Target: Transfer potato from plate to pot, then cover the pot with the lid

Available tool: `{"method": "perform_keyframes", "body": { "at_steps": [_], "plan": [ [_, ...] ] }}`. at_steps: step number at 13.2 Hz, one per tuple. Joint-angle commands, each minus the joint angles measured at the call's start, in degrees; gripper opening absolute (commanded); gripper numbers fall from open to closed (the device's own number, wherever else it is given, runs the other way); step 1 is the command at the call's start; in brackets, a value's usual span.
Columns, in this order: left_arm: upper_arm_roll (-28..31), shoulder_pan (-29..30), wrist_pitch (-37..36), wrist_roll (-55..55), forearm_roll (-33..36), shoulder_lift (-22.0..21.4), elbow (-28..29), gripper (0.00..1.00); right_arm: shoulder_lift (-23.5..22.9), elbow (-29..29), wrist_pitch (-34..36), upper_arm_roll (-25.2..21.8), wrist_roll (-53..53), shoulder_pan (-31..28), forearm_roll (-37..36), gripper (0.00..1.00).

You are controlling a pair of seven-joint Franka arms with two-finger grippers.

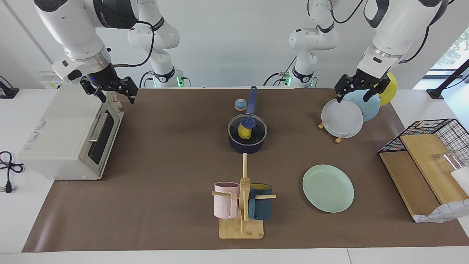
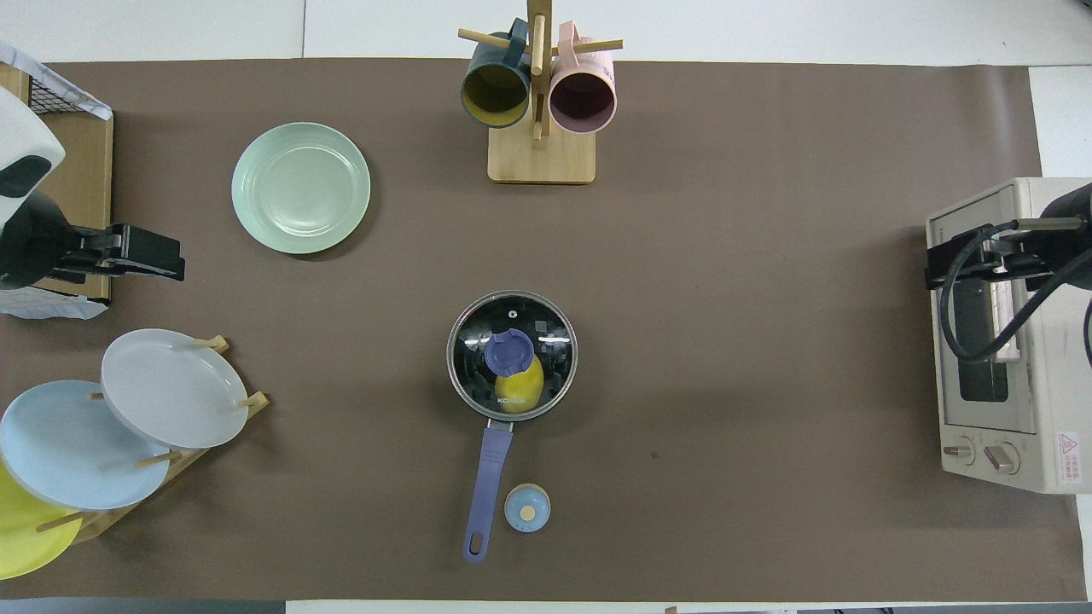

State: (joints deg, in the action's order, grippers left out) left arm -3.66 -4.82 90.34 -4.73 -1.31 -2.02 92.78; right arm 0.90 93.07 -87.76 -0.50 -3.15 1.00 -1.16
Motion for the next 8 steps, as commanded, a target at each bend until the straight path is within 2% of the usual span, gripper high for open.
{"method": "perform_keyframes", "body": {
  "at_steps": [1,8],
  "plan": [
    [-0.29,0.78,0.27,-0.02,-0.28,-1.41,1.53,1.00,-0.02,-0.26,-0.21,0.68,1.39,-1.26,1.07,1.00],
    [-0.29,0.78,0.27,-0.02,-0.36,-1.41,1.53,1.00,-0.02,-0.43,-1.36,0.59,1.48,-1.00,0.81,1.00]
  ]
}}
